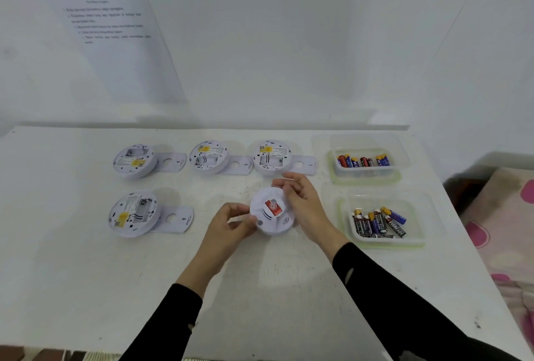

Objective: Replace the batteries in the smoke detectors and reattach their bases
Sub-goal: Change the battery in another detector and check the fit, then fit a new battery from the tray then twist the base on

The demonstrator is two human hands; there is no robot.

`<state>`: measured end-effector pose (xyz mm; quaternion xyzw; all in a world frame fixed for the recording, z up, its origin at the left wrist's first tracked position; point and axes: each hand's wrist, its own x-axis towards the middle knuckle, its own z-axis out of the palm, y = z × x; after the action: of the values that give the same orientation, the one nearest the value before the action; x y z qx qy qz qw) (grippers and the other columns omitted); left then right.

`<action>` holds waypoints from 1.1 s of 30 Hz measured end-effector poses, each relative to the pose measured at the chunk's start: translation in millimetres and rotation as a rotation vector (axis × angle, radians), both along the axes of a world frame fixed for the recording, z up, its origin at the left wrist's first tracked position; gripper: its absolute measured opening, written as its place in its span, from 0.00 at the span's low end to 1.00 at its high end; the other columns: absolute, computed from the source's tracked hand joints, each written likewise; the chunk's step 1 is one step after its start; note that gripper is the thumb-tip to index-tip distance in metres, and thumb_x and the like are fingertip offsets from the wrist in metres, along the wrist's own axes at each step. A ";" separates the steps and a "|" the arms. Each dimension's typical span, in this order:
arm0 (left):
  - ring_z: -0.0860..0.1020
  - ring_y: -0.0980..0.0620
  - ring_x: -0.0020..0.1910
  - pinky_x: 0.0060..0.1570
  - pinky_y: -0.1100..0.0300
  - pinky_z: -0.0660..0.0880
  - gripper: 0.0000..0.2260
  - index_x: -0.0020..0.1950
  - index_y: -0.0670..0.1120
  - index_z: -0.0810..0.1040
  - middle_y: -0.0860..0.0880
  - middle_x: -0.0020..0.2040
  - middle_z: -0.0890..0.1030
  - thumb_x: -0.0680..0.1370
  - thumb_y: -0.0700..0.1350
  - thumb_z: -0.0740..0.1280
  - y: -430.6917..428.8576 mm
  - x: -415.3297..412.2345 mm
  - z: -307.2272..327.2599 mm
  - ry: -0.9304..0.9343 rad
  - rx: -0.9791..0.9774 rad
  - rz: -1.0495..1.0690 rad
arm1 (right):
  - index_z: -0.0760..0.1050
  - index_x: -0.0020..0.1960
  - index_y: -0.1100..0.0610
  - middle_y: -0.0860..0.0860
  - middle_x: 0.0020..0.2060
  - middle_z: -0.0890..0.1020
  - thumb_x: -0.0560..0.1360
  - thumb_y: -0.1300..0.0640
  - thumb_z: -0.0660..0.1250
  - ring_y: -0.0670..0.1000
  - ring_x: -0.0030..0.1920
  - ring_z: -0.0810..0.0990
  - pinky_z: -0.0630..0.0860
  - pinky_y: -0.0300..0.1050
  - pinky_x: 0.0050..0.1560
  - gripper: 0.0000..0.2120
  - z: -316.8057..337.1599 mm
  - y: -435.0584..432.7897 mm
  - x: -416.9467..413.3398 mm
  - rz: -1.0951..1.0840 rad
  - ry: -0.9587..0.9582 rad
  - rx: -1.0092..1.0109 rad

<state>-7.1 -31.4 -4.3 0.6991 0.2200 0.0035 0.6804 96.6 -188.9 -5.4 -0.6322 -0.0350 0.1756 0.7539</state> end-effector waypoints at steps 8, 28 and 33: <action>0.79 0.57 0.51 0.45 0.69 0.73 0.19 0.64 0.58 0.77 0.54 0.52 0.81 0.75 0.50 0.75 -2.8 -3.9 0.6 0.046 0.274 -0.085 | 0.74 0.55 0.62 0.57 0.49 0.84 0.79 0.68 0.60 0.49 0.49 0.84 0.79 0.41 0.52 0.08 2.7 19.2 19.7 0.183 -0.112 -0.206; 0.68 0.42 0.69 0.67 0.52 0.60 0.45 0.70 0.41 0.69 0.43 0.67 0.72 0.60 0.55 0.84 168.3 -56.5 12.7 0.070 0.744 0.458 | 0.79 0.60 0.56 0.51 0.62 0.79 0.75 0.59 0.70 0.49 0.66 0.73 0.64 0.34 0.65 0.14 -8.1 149.0 -59.0 0.496 -0.604 -0.597; 0.60 0.46 0.74 0.74 0.45 0.61 0.57 0.78 0.43 0.57 0.45 0.74 0.62 0.57 0.55 0.85 185.1 -60.0 -1.3 0.142 0.606 0.277 | 0.74 0.66 0.53 0.49 0.63 0.77 0.68 0.45 0.74 0.50 0.66 0.72 0.64 0.46 0.69 0.29 -18.8 174.7 -60.7 0.501 -0.681 -0.708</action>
<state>-67.1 153.7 -5.6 0.8314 0.3486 0.1123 0.4178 35.9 -14.3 -24.2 -0.8405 -0.3651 0.1360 0.3765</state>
